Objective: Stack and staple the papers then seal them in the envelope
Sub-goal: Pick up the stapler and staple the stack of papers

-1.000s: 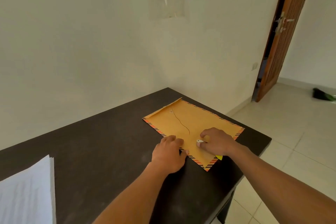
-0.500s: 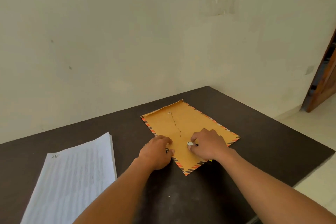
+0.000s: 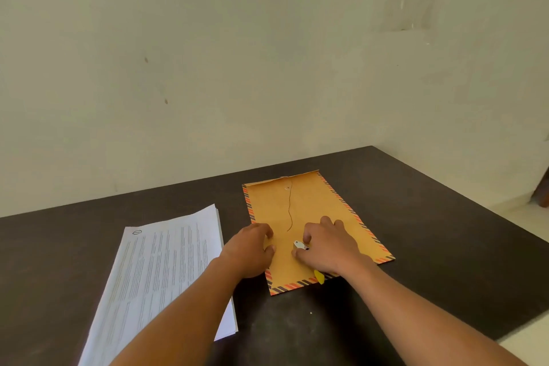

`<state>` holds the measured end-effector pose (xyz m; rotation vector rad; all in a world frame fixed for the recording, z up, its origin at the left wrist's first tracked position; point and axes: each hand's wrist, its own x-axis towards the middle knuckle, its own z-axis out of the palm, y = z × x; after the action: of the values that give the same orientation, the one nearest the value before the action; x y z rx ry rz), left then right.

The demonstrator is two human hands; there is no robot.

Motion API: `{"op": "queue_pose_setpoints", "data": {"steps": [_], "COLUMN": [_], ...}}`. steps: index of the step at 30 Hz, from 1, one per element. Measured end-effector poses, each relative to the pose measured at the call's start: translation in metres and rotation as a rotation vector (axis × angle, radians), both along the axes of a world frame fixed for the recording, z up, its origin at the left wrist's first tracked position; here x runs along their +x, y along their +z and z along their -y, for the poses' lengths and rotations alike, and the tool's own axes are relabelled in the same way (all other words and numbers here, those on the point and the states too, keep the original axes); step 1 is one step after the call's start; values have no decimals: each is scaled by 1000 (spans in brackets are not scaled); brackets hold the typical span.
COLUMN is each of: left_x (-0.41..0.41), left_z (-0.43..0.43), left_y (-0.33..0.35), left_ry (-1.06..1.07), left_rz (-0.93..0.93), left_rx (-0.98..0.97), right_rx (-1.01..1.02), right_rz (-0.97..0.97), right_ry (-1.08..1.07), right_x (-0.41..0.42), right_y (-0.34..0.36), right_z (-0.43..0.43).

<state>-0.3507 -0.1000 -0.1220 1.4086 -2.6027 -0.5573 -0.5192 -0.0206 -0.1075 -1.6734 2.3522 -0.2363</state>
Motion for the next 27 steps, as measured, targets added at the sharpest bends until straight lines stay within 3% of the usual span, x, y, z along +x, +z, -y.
{"op": "queue_pose_setpoints", "data": {"steps": [7, 12, 16, 19, 24, 27], "left_x": [2, 36, 100, 156, 231, 242], "left_z": [0, 8, 23, 33, 43, 47], "left_y": [3, 25, 37, 36, 12, 3], "left_ry": [-3, 64, 293, 467, 752, 811], "left_rz": [-26, -100, -105, -122, -122, -223], "left_rx": [-17, -147, -234, -173, -15, 8], "right_rx": [29, -90, -150, -127, -98, -110], "right_rz": [17, 46, 195, 288, 258, 231], "right_ry": [-30, -15, 62, 88, -48, -109], "right_x": [0, 26, 79, 121, 162, 173], "right_y": [5, 24, 33, 29, 5, -8], "right_z": [4, 28, 58, 82, 109, 119]}}
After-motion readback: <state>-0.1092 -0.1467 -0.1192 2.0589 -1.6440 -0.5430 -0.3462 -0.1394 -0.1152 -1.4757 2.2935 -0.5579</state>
